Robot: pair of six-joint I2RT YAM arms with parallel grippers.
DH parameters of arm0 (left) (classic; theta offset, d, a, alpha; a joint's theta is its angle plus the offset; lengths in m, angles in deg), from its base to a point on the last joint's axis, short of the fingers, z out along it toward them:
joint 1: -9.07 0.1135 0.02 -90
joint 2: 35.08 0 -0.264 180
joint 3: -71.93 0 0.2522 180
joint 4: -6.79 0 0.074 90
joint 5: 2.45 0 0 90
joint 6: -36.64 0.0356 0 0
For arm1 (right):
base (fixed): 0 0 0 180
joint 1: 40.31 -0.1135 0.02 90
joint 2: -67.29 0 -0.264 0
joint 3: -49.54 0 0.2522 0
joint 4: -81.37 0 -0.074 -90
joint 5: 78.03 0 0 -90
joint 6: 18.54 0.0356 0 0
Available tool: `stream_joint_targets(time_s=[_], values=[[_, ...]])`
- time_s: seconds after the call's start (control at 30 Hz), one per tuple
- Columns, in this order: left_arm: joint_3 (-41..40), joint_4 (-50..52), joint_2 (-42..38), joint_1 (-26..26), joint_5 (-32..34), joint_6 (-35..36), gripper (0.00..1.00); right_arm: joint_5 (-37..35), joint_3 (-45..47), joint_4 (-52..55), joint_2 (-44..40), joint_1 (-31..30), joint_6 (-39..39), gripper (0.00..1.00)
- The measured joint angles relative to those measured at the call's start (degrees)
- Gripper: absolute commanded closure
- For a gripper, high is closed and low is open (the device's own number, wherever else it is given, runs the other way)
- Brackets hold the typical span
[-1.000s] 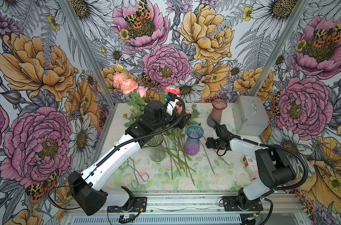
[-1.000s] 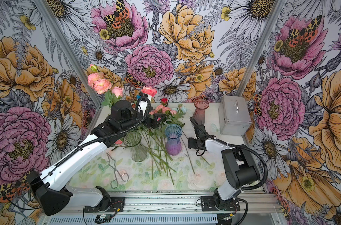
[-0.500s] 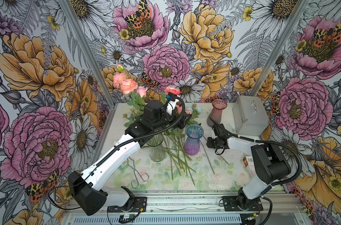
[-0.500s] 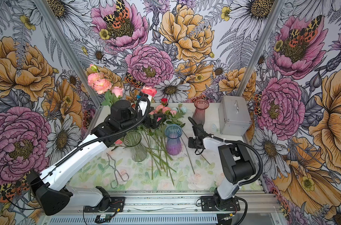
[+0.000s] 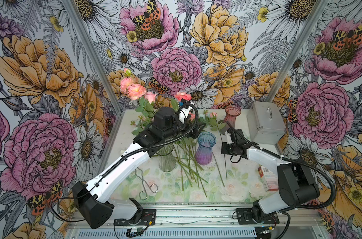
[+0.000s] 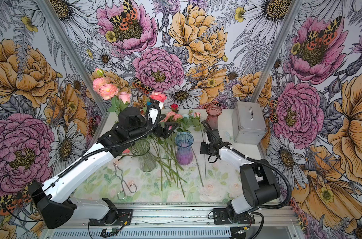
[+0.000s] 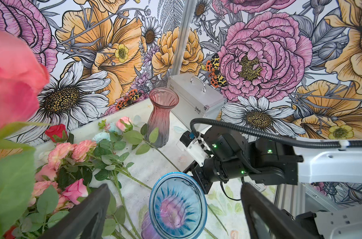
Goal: Place the pink flowers into the vase
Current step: Pick up the flower at the center of the board.
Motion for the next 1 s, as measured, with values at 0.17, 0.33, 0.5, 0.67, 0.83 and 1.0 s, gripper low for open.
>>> stream_joint_targets(time_s=[0.17, 0.33, 0.5, 0.67, 0.83, 1.0], values=[[0.0, 0.0, 0.0, -0.3, 0.0, -1.1, 0.02, 0.4, -2.3, 2.4, -5.0, 0.0, -1.0, 1.0], [0.5, 0.2, 0.0, -0.3, 0.0, -2.4, 0.02, 0.1, -6.4, 5.5, -10.2, 0.0, -2.4, 1.0], [4.2, 0.7, 0.8, -0.3, -0.9, -3.7, 0.02, 0.1, -12.2, 6.9, -14.0, -0.5, -4.2, 1.0], [13.1, 0.2, 5.7, -0.3, -3.8, -6.2, 0.04, -0.1, -18.9, 7.4, -14.5, -1.5, -6.4, 1.0], [22.3, 0.5, 13.0, -0.2, -5.7, -9.7, 0.09, -0.3, -25.5, 7.6, -13.9, -3.1, -8.2, 1.0], [28.6, 1.3, 19.1, -0.3, -6.5, -12.4, 0.14, -0.3, -30.3, 7.6, -13.4, -6.8, -9.9, 1.0]])
